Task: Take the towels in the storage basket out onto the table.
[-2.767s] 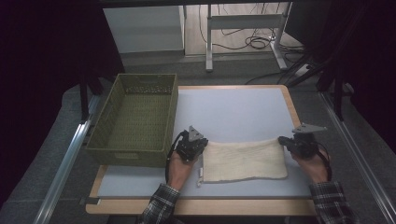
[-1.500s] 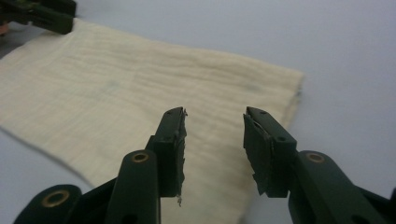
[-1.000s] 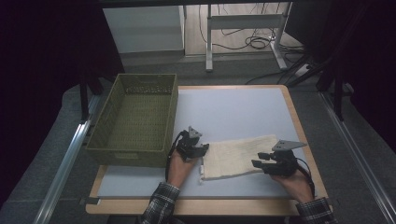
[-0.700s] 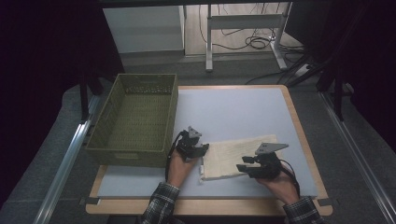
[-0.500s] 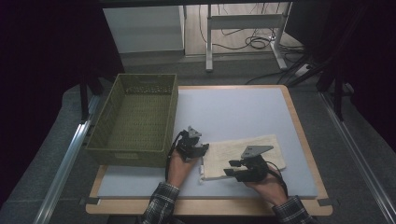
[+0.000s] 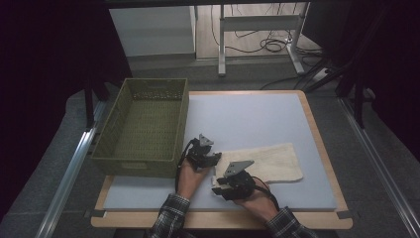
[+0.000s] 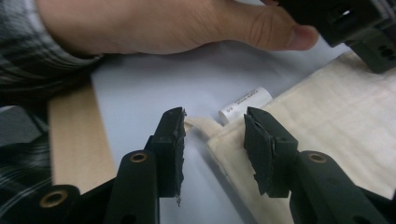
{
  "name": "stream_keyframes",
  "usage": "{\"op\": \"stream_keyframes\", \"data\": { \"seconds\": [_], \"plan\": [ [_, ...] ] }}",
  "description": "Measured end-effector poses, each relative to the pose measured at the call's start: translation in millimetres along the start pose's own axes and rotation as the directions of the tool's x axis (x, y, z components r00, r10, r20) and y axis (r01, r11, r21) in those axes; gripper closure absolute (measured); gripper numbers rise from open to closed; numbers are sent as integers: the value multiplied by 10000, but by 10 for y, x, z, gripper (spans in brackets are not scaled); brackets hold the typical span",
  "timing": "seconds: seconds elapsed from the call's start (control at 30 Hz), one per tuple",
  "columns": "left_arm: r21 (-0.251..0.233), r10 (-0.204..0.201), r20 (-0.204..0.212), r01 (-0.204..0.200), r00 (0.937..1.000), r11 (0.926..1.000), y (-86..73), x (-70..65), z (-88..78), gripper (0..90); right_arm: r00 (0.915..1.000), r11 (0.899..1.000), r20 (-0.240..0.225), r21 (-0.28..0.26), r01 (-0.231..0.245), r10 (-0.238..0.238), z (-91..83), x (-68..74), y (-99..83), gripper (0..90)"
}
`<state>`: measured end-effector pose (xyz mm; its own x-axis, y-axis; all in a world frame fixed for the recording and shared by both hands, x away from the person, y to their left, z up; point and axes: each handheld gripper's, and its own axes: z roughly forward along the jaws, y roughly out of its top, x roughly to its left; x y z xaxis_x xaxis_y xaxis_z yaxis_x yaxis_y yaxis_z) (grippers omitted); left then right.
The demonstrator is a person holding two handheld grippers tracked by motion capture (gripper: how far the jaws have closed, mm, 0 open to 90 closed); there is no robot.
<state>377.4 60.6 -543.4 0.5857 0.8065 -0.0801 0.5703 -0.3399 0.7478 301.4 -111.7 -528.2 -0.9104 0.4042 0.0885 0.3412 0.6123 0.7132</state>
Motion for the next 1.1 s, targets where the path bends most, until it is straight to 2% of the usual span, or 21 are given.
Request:
{"op": "stream_keyframes", "data": {
  "seconds": [0.07, 0.13, 0.23, 0.3, 0.37, 0.4, 0.43, 0.5, 0.57, 0.7, 0.87, 1.03, 1.1],
  "plan": [
    [4, 2, -6, -2, 10000, 10000, 0, -1, -1, 486, 9989, 9995, 368, 99, 299, -302, 38, 22, -10, 598],
    [6, 8, -21, -8, 10000, 10000, 1, -2, -1, 487, 9958, 9987, 771, 169, 484, -495, 35, 38, -17, 686],
    [-21, 33, -144, -33, 9999, 10000, 1, -7, -2, 524, 9918, 9975, 1083, 217, 667, -686, 35, 47, -21, 779],
    [-51, 210, -40, -210, 9998, 9998, 0, -16, -5, 584, 9925, 9974, 1017, 304, 653, -680, 25, 33, -15, 834],
    [-39, 363, 80, -363, 9993, 9993, 0, -24, -7, 697, 9938, 9979, 937, 279, 582, -606, 22, 17, -16, 843],
    [-48, 609, 228, -608, 9979, 9981, 2, -42, -8, 759, 9974, 9996, 678, 151, 254, -264, 14, -25, -25, 853],
    [-59, 665, 237, -664, 9975, 9978, 3, -48, -8, 797, 9980, 9998, 602, 107, 177, -183, 11, -37, -29, 855],
    [-38, 462, 313, -461, 9984, 9989, 12, -44, -8, 849, 9987, 10000, 503, 45, 78, -80, 1, -44, -35, 856],
    [-102, 176, 352, -172, 9992, 9998, 27, -35, -13, 862, 9985, 9999, 536, -33, 119, -117, -25, -37, -30, 856],
    [-498, 96, 527, -70, 9986, 9987, 116, -56, -76, 864, 9981, 9992, 617, -378, 107, -84, -141, -44, -5, 855],
    [-829, 367, 592, -317, 9976, 9960, 285, -132, -151, 863, 9980, 9955, 593, -932, -147, 203, -342, -94, 3, 855],
    [-1013, 523, 722, -448, 9960, 9938, 392, -213, -140, 861, 9953, 9908, 882, -1327, -279, 399, -558, -148, -54, 854],
    [-1117, 683, 891, -582, 9937, 9920, 462, -275, -92, 860, 9936, 9892, 1018, -1426, -341, 489, -637, -178, -92, 854]
  ]
}}
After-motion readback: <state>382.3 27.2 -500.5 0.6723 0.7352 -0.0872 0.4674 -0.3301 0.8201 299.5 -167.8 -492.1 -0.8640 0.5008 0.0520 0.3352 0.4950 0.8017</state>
